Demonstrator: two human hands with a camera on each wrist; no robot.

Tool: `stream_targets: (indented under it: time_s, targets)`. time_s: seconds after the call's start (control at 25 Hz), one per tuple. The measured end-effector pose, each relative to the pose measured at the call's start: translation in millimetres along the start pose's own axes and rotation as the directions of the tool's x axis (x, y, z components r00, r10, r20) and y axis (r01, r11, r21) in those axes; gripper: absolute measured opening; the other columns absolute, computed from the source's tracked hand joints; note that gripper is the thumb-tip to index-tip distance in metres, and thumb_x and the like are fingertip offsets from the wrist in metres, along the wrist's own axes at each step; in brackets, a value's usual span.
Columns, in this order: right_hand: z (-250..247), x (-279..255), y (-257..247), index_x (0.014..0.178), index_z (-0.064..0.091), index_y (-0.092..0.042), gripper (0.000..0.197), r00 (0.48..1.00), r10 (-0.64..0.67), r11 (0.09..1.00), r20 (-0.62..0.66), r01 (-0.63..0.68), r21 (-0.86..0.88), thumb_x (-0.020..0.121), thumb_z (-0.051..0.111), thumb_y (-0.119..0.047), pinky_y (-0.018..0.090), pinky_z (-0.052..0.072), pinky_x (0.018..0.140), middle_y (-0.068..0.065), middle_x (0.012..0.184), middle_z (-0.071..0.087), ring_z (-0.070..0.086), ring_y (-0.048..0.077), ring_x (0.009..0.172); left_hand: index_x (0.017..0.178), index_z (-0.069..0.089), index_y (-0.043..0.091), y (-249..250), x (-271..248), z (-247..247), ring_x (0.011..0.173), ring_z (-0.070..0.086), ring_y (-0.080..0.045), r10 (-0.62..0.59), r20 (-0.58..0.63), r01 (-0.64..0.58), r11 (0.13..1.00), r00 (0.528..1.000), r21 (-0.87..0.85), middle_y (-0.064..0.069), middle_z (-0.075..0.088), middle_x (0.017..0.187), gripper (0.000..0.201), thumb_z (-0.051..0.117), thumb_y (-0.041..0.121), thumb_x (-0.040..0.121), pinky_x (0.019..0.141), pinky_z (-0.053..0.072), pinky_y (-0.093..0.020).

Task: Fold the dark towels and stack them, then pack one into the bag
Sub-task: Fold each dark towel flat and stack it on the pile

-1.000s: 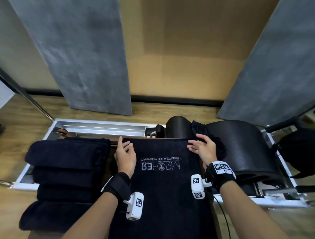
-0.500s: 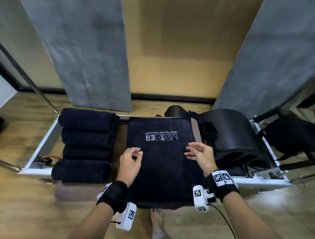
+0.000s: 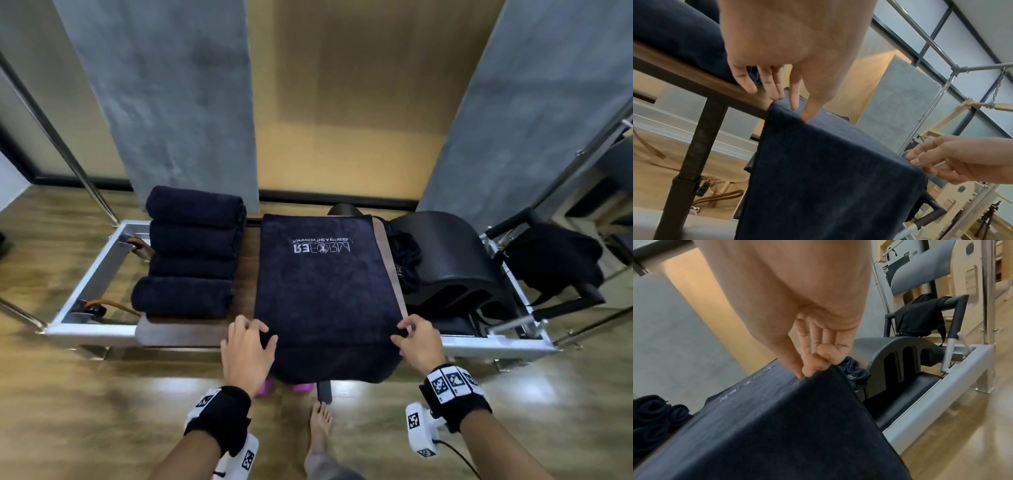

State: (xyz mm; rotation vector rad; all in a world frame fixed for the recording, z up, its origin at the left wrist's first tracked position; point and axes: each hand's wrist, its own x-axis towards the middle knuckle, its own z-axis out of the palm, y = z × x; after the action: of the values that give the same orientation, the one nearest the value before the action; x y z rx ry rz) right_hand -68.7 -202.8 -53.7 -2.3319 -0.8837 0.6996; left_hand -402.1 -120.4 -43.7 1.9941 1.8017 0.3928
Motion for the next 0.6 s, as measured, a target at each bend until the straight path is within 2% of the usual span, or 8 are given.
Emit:
stream_targets:
  time_s: [0.12,0.2,0.32,0.4,0.52,0.6]
  targets:
    - [2.3,-0.2,2.1,0.079,0.062,-0.020,0.021,1.000,0.005,1.000,0.016,-0.005,0.010,0.087,0.079,-0.011,0.027,0.050,0.056,-0.004,0.045,0.059,0.063,0.012,0.043,0.102,0.065,0.024,-0.8,-0.6,3.0,0.115,0.053,-0.022,0.050,-0.002,-0.049,0.998,0.999,0.035,0.004,0.048,0.109,0.006,0.062,0.029,0.104,0.092,0.041,-0.039]
    - [-1.7,0.8,-3.9,0.078,0.065,-0.016,0.018,0.999,0.006,1.000,0.054,-0.007,0.019,0.089,0.078,-0.010,0.026,0.050,0.055,-0.003,0.045,0.061,0.060,0.008,0.040,0.101,0.063,0.024,2.7,2.2,3.3,0.112,0.053,-0.022,0.057,-0.016,-0.057,0.998,0.998,0.020,0.005,0.048,0.107,0.007,0.059,0.027,0.105,0.092,0.041,-0.040]
    - [-11.1,9.2,-36.1,0.082,0.064,-0.011,0.014,0.992,-0.034,0.992,0.124,0.019,0.124,0.091,0.074,-0.008,0.025,0.043,0.045,0.004,0.048,0.062,0.051,0.015,0.036,0.097,0.063,0.023,21.1,20.3,-7.8,0.100,0.057,-0.025,0.093,-0.117,-0.105,0.990,0.989,-0.099,0.003,0.051,0.099,0.008,0.061,0.026,0.104,0.086,0.045,-0.046]
    - [-17.2,21.9,-70.6,0.084,0.062,-0.007,0.013,0.985,-0.118,0.968,0.129,0.085,0.238,0.094,0.071,-0.004,0.023,0.036,0.038,0.006,0.049,0.060,0.044,0.019,0.033,0.094,0.061,0.024,44.0,43.7,-20.2,0.086,0.057,-0.024,0.142,-0.206,-0.177,0.971,0.968,-0.162,0.008,0.048,0.085,0.009,0.063,0.026,0.103,0.077,0.048,-0.046]
    - [-18.9,49.4,-130.6,0.092,0.059,-0.002,0.009,0.964,-0.240,0.922,0.114,0.190,0.338,0.097,0.067,-0.004,0.023,0.034,0.035,0.009,0.055,0.063,0.048,0.022,0.035,0.090,0.055,0.031,84.9,93.1,-35.3,0.063,0.052,-0.015,0.136,-0.264,-0.206,0.943,0.955,-0.260,0.009,0.046,0.062,0.015,0.065,0.029,0.102,0.058,0.041,-0.036]
    - [-11.4,73.3,-164.3,0.097,0.057,-0.002,0.008,0.954,-0.269,0.905,0.133,0.203,0.374,0.100,0.064,-0.006,0.025,0.037,0.036,0.013,0.063,0.066,0.054,0.025,0.039,0.092,0.054,0.032,108.4,129.3,-34.1,0.064,0.057,-0.011,0.117,-0.228,-0.183,0.938,0.967,-0.295,0.009,0.058,0.066,0.014,0.061,0.033,0.103,0.057,0.043,-0.035]
